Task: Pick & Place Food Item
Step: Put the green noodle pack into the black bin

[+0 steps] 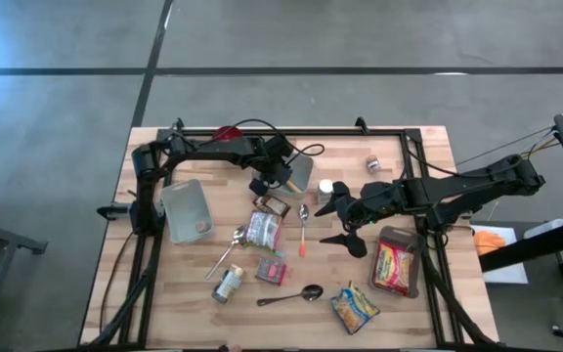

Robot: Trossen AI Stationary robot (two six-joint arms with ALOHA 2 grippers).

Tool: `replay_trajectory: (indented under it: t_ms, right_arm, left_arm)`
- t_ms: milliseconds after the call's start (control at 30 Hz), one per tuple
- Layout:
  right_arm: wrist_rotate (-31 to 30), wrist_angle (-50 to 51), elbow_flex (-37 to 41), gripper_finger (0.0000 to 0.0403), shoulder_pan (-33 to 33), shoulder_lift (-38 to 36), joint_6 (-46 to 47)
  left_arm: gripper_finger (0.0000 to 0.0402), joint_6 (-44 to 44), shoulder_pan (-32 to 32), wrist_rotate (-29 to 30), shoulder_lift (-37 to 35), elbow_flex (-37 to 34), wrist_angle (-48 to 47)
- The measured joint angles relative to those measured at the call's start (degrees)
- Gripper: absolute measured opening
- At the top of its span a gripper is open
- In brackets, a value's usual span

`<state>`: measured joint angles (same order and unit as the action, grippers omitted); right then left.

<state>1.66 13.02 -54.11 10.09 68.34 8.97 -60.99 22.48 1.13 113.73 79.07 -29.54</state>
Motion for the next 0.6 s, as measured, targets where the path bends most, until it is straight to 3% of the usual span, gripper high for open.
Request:
replay_trajectory:
  t_ms: [233, 600]
  right_arm:
    - [0.0, 0.1, 0.0, 0.0343, 0.0, 0.0, 0.0]
    - [0.0, 0.1, 0.0, 0.0343, 0.0, 0.0, 1.4]
  left_arm:
    - [0.0095, 9.1, 0.0, 0.6, -2.9, 0.8, -1.4]
    - [0.0095, 51.3, -0.7, -2.4, -15.2, 2.7, -9.3]
